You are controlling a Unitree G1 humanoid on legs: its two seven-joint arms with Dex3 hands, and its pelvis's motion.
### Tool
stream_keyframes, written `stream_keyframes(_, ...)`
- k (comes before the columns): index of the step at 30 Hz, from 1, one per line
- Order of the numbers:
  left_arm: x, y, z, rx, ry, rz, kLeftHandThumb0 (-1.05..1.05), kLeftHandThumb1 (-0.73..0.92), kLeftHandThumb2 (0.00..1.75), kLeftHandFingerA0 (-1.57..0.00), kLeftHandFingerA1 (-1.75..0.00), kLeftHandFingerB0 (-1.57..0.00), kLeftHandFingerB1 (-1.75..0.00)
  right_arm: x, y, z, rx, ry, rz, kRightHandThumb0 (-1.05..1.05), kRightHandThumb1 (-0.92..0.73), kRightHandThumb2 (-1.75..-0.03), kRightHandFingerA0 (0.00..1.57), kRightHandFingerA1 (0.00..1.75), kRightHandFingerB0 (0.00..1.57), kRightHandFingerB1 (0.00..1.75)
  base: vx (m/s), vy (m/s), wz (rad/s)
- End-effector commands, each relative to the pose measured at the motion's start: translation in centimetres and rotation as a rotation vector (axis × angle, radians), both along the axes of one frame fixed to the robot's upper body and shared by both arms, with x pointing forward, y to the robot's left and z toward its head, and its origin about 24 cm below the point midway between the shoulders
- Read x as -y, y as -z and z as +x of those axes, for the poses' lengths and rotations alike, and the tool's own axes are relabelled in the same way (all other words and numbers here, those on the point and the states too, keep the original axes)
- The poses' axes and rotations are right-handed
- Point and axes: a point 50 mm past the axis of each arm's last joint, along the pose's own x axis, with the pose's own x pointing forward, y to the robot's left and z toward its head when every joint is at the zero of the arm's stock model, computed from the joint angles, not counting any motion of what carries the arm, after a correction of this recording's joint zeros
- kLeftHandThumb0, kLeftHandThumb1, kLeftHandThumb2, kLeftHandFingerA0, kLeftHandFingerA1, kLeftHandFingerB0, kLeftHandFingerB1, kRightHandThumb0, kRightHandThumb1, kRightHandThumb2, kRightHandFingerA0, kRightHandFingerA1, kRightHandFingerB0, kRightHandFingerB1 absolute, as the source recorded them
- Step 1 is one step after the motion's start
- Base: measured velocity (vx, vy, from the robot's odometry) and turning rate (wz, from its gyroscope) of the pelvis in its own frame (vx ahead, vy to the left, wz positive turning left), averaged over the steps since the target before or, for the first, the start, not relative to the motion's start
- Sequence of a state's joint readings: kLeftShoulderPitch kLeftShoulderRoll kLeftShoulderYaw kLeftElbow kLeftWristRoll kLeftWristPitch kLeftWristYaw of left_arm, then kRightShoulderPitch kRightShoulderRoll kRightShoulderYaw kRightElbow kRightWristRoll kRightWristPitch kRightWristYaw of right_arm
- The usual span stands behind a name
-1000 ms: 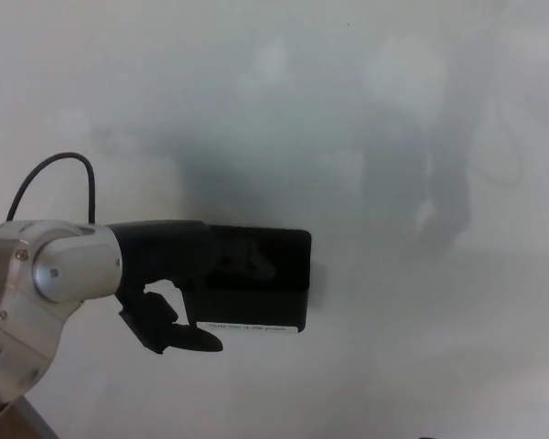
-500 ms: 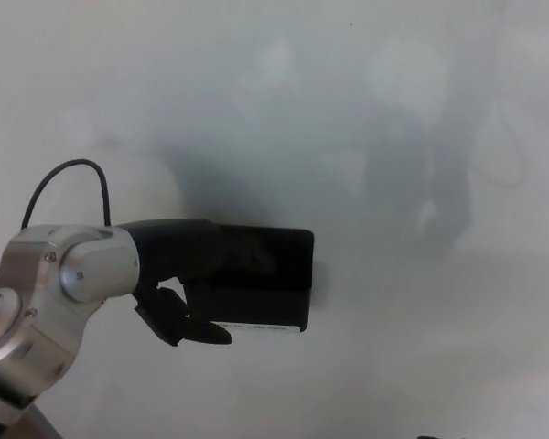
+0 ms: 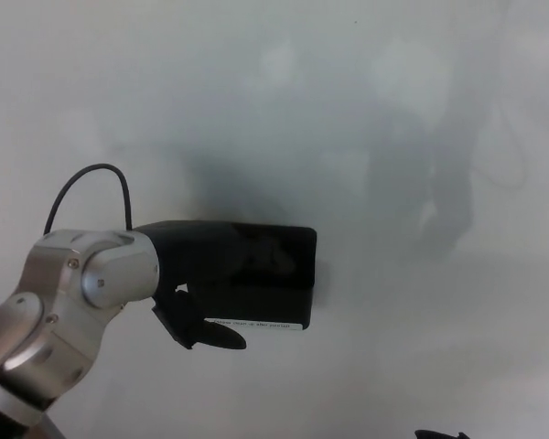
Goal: A magnetic marker holder is on the left hand side of the white board, the robot put the index and middle finger into the opening of the container and pull off the magnetic holder and hand it to a human on the left hand side.
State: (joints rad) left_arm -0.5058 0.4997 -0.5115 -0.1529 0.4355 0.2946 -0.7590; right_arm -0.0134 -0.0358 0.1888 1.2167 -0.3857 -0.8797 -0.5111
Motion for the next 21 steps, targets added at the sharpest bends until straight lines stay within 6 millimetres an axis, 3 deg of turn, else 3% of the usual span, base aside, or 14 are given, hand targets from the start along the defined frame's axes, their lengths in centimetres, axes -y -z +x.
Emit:
stream_keyframes(1,0.2,-0.9,0.5,0.102,0.001,0.015,-0.53,0.55,0.75,-0.22,-0.41,-0.12,-0.36,0.5,0.0,-0.1,0.006,0.006,-0.027,-0.47,-0.63,-0.59,0.84,0.66,0.43,0.5,0.0,0.0,0.0)
stream_keyframes(9,0.0,-0.9,0.5,0.099,-0.001,0.027,-0.52,0.55,0.74,-0.24,-0.42,-0.13,-0.36,0.5,0.0,-0.4,0.002,0.006,-0.026,-0.46,-0.63,-0.59,0.85,0.66,0.44,0.5,0.0,0.0,0.0)
stream_keyframes(21,1.4,1.4,1.1,0.027,0.027,0.14,-0.52,0.57,0.75,-0.21,-0.41,-0.11,-0.35,0.6,0.0,-0.3,-0.002,0.004,-0.027,-0.47,-0.63,-0.59,0.85,0.66,0.46,0.5,0.0,0.0,0.0)
